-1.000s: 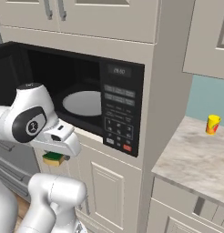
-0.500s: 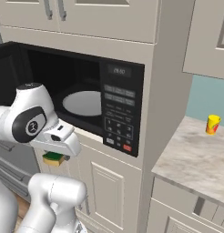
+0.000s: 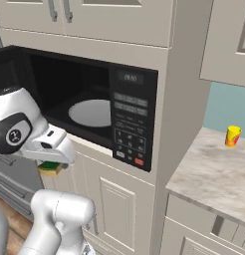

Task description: Place the sponge inside the microwave to prepare for sanitizing.

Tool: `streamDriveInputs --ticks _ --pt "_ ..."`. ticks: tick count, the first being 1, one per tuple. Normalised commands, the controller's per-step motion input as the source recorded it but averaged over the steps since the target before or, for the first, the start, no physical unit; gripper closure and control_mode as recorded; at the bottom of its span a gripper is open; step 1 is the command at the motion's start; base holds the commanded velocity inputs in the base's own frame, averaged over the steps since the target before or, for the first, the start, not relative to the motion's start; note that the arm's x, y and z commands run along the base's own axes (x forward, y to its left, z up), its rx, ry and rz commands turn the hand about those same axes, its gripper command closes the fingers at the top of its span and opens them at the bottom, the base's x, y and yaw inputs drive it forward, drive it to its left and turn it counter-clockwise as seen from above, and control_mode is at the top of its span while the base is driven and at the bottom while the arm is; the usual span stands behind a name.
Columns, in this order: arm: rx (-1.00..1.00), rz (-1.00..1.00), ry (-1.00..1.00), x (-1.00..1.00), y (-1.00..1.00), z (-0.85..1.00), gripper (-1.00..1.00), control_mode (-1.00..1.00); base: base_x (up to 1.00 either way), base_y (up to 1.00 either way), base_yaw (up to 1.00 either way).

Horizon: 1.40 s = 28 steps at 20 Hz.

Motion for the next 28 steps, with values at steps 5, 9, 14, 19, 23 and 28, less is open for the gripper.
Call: streamDriveInputs --ticks 5,9,14,19,23,28 --pt "-0.22 0.01 -0.3 0.11 0.43 0.37 1.0 -1.0 0.0 0.0 0.0" --pt "-0.01 -0.03 -0.07 0.56 0.27 0.56 1.0 -1.0 0.0 0.0 0.0" --pt "0.08 -0.19 -0.23 0.72 0.27 0.1 1.0 -1.0 0.0 0.0 0.0" --pt "0.04 -0.17 -0.27 0.59 0.03 -0.1 1.0 -1.0 0.0 0.0 0.0" --pt "-0.02 -0.01 -0.24 0.43 -0.03 -0.18 1.0 -1.0 0.0 0.0 0.0" --pt "-0.04 0.18 -0.05 0.65 0.0 0.0 1.0 -1.0 0.0 0.0 0.0"
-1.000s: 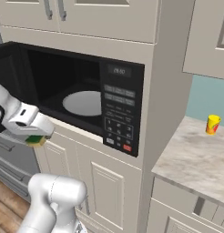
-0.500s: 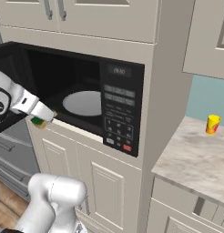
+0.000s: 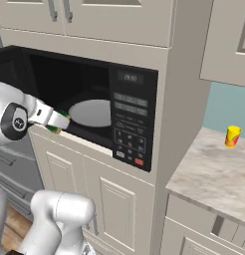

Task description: Place the sponge inside the microwave to prepare for sanitizing.

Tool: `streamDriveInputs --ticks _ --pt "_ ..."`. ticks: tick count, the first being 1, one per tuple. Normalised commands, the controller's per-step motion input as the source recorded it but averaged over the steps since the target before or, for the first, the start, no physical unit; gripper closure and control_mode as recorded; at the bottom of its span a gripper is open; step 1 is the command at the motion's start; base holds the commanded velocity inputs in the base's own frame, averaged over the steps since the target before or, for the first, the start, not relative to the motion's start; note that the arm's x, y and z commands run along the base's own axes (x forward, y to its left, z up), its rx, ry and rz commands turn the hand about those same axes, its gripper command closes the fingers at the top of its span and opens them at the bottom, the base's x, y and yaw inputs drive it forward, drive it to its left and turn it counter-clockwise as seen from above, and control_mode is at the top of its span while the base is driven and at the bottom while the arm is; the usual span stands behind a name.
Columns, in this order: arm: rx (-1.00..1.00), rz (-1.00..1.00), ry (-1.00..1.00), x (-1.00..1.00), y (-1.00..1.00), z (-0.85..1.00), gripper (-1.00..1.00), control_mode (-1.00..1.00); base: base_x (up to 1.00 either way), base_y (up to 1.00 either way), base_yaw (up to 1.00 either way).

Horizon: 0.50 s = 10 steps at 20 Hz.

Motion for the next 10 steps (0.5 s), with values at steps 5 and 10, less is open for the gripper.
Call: streamDriveInputs --ticks 5,10 --pt "-0.01 0.11 0.0 0.32 0.0 0.0 1.0 -1.0 0.0 0.0 0.0" --pt "0.0 0.0 0.0 0.39 0.0 -0.01 1.0 -1.0 0.0 0.0 0.0"
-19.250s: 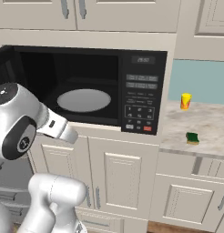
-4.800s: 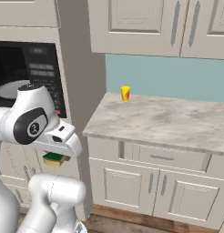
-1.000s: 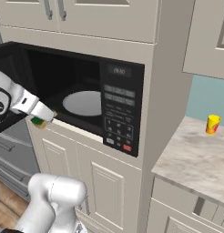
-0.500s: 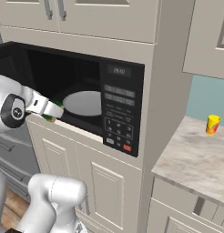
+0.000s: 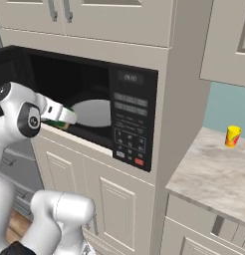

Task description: Place the sponge inside the microwave to prepare for sanitizing.

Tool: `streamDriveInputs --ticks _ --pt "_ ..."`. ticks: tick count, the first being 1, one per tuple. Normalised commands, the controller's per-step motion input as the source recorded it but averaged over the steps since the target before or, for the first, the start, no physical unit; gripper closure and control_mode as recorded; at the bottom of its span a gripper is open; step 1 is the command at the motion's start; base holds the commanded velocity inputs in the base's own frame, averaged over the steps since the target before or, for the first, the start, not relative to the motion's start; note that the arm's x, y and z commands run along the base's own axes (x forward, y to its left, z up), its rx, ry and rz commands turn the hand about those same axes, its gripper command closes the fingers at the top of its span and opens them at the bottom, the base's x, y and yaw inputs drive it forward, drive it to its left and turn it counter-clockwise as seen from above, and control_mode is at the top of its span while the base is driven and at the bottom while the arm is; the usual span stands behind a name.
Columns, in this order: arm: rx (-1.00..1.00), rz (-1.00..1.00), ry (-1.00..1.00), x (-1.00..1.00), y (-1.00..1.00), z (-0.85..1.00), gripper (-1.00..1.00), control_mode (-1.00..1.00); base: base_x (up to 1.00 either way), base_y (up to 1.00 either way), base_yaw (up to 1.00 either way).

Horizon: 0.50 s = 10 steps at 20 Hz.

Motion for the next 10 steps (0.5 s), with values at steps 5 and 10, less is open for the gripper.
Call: streamDriveInputs --ticks 5,10 --pt "0.0 0.0 0.0 0.36 0.01 0.0 1.0 -1.0 0.0 0.0 0.0" --pt "0.0 -0.02 0.0 0.34 0.02 0.0 1.0 -1.0 0.0 0.0 0.0"
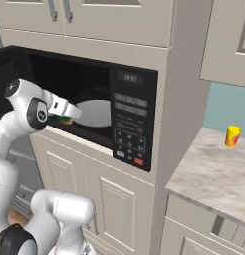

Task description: Place the sponge inside the microwave to prepare for sanitizing.

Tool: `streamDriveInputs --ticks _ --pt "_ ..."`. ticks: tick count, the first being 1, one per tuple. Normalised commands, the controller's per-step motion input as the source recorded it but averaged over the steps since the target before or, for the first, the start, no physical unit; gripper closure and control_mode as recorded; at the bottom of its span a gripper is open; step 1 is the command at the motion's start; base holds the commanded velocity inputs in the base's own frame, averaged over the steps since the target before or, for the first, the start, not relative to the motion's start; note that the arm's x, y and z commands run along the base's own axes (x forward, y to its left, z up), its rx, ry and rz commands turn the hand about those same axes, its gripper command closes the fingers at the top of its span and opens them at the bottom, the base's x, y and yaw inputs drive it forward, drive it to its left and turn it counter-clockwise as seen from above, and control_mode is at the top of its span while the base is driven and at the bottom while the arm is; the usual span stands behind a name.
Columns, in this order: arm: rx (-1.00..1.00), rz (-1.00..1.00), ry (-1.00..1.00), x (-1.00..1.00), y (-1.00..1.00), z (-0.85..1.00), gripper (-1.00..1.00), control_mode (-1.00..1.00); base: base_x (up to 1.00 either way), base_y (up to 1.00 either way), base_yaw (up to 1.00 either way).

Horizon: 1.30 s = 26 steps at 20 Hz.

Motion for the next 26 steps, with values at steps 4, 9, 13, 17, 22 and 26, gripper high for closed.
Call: streamDriveInputs --ticks 4,9,13,17,22,26 --pt "0.0 0.0 0.0 0.46 0.0 -0.1 1.0 -1.0 0.0 0.0 0.0" --pt "0.0 0.0 0.0 0.57 0.0 -0.22 1.0 -1.0 0.0 0.0 0.0" --pt "0.0 0.0 0.0 0.61 0.0 -0.19 1.0 -1.0 0.0 0.0 0.0" --pt "0.0 0.0 0.0 0.62 0.0 -0.13 1.0 -1.0 0.0 0.0 0.0" --pt "0.0 0.0 0.0 0.44 0.0 -0.16 1.0 -1.0 0.0 0.0 0.0" --pt "0.0 0.0 0.03 0.3 0.0 -0.2 1.0 -1.0 0.0 0.0 0.0"
